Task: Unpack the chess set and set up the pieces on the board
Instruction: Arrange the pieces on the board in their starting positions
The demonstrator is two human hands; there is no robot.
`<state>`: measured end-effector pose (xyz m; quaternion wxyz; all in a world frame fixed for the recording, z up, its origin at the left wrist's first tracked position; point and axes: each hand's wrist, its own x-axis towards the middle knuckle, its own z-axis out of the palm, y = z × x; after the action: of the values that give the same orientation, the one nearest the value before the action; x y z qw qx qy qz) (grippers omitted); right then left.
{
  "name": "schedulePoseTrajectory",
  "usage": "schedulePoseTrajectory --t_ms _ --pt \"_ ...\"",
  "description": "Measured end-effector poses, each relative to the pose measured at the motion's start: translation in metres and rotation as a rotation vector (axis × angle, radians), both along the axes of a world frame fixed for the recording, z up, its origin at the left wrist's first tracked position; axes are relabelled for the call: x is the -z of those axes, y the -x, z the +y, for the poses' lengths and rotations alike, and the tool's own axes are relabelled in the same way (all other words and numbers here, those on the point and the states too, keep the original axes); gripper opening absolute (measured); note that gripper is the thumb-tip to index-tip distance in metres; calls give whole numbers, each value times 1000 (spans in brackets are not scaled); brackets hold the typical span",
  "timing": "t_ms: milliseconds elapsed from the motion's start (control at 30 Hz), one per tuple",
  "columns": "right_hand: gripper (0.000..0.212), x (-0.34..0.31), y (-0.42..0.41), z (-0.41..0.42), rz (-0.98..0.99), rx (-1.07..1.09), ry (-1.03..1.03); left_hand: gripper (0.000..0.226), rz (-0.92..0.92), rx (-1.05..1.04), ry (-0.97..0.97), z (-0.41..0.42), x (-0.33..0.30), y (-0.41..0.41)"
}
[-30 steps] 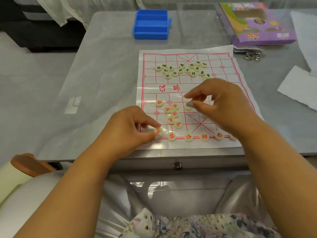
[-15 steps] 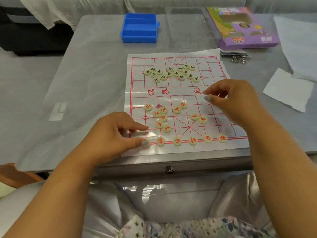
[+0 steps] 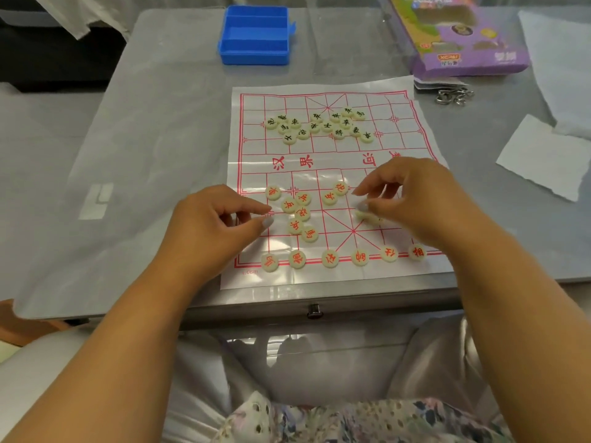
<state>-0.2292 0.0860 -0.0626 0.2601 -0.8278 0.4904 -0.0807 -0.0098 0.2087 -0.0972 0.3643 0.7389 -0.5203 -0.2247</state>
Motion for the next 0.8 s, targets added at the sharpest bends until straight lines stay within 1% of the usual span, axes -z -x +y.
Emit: schedulePoseTrajectory --t_ms 167,300,400,567,667,733,800 --pt "17 1 -9 17 62 -68 20 16 -12 21 -24 2 1 4" --pt "23 0 -21 28 75 -142 18 19 -16 22 -19 1 1 5" --pt "29 2 -33 32 119 -160 61 18 -14 23 -15 1 2 7" --pt "20 9 -42 37 105 -196 126 17 -25 17 -1 1 2 8" --pt "15 -3 -20 26 28 -120 97 18 -23 10 13 0 0 10" --pt "14 -13 10 14 -55 -27 86 18 -33 5 17 -2 -2 11" --pt "15 -18 45 6 -79 30 87 18 -48 -8 30 -3 -4 13"
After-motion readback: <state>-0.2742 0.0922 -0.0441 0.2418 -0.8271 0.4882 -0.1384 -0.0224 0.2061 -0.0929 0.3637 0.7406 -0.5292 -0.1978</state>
